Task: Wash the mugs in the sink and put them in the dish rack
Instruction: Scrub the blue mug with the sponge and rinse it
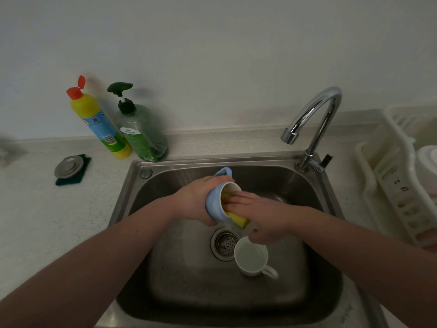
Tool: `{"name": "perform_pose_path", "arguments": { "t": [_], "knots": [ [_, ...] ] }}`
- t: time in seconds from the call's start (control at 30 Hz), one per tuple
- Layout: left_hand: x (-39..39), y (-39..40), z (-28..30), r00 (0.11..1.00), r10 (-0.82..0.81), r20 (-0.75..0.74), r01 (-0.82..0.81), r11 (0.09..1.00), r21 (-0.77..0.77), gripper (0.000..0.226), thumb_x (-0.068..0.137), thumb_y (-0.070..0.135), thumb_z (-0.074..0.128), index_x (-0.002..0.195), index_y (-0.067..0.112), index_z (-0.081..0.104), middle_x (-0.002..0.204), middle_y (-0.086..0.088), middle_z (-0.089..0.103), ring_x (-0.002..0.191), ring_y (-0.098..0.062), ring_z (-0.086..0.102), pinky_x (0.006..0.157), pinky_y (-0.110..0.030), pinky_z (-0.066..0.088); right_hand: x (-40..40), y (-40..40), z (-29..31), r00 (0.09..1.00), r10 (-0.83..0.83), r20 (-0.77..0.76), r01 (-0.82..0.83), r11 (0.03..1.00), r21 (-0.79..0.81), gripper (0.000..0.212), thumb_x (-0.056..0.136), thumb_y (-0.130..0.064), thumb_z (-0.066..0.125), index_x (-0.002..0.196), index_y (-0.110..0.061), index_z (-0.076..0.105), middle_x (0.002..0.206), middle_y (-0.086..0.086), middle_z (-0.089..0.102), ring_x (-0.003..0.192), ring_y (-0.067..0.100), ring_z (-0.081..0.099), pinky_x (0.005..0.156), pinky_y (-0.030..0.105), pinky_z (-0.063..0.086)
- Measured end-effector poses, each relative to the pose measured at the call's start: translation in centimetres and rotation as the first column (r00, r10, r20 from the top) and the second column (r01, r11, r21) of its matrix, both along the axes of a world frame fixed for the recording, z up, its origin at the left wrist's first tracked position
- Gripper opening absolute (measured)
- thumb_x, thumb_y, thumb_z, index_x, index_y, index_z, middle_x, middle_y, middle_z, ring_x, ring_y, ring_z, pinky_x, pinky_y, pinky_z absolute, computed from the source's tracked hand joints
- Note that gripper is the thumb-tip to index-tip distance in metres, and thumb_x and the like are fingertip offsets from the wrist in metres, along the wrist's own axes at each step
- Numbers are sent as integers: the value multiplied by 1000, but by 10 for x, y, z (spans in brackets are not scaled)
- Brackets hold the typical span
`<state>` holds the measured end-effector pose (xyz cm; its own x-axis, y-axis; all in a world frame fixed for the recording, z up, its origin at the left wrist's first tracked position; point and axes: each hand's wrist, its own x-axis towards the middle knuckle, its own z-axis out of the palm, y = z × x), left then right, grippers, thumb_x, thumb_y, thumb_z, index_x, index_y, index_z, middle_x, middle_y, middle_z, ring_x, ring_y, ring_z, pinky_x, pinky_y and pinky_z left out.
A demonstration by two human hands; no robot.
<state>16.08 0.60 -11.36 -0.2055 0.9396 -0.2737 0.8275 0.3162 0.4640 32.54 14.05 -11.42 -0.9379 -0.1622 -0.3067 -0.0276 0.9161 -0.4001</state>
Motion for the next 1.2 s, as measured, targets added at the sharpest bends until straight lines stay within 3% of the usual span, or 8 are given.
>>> {"name": "perform_pose_path", "arguments": {
  "t": [0.07, 0.23, 0.43, 0.5, 0.6, 0.8, 0.97, 1.2],
  "knots": [
    [-1, -1, -2, 999, -3, 54, 4, 1000, -27, 96, 60, 23, 88, 140, 29, 35, 134, 7, 46, 117, -7, 48, 98, -22, 43, 0, 3, -2, 996, 75, -36, -70, 987, 142, 84, 80, -13, 67, 149, -26, 20, 158, -4, 16, 145, 17, 11, 114, 38, 29],
    [6, 7, 1, 997, -38, 73, 42, 997, -64, 99, 64, 19, 87, 145, 26, 31, 137, 6, 46, 122, -9, 48, 102, -29, 45, -4, -6, -14, 982, 62, -180, -26, 980, 195, 49, 86, -14, 63, 133, -18, 51, 140, 3, 50, 129, 24, 45, 100, 39, 45],
    [1, -4, -11, 968, 34, 248, -118, 936, 331, 114, 51, 18, 94, 138, 42, 25, 137, 17, 41, 125, -3, 43, 103, -20, 38, -2, -2, -6, 949, -70, -308, 99, 992, 79, 40, 79, -4, 65, 118, -9, 63, 123, 12, 61, 113, 32, 57, 91, 43, 50],
    [7, -4, -17, 994, 79, 82, -110, 844, 525, 102, 52, 37, 92, 136, 36, 34, 134, 18, 43, 124, -3, 42, 102, -22, 39, -4, -4, -5, 911, -78, -406, 103, 994, 39, 36, 66, -1, 74, 102, -4, 69, 104, 16, 68, 93, 36, 66, 74, 46, 57],
    [14, -3, -33, 971, 235, -40, -149, 729, 668, 93, 58, 58, 76, 131, 14, 40, 127, -10, 56, 120, -24, 51, 101, -40, 44, -13, -8, -7, 854, -138, -501, 152, 988, -14, 44, 44, -1, 85, 85, -6, 71, 83, 12, 71, 69, 32, 70, 54, 39, 57],
    [5, -2, -25, 976, 193, -99, -88, 770, 632, 87, 58, 55, 68, 130, 16, 38, 123, -12, 58, 117, -15, 47, 99, -34, 43, -17, -2, 1, 961, -95, -259, 129, 985, 118, 44, 90, -16, 57, 133, -14, 50, 141, 8, 46, 130, 26, 42, 104, 37, 39],
    [-10, -1, -20, 989, 59, -134, 21, 851, 524, 95, 54, 54, 73, 135, 25, 34, 131, -4, 54, 121, -13, 44, 100, -37, 42, -23, 7, 8, 950, 22, -313, 39, 981, 188, 49, 83, -3, 65, 131, -10, 55, 135, 13, 54, 123, 29, 52, 99, 42, 46],
    [-19, 3, -18, 977, 17, -214, 113, 806, 582, 91, 58, 49, 74, 134, 15, 38, 129, -3, 51, 120, -18, 47, 101, -32, 40, -28, -12, 2, 898, -379, -226, 343, 922, -181, 30, 91, -4, 53, 120, -7, 60, 118, 11, 62, 111, 26, 56, 88, 24, 40]
  ]
}}
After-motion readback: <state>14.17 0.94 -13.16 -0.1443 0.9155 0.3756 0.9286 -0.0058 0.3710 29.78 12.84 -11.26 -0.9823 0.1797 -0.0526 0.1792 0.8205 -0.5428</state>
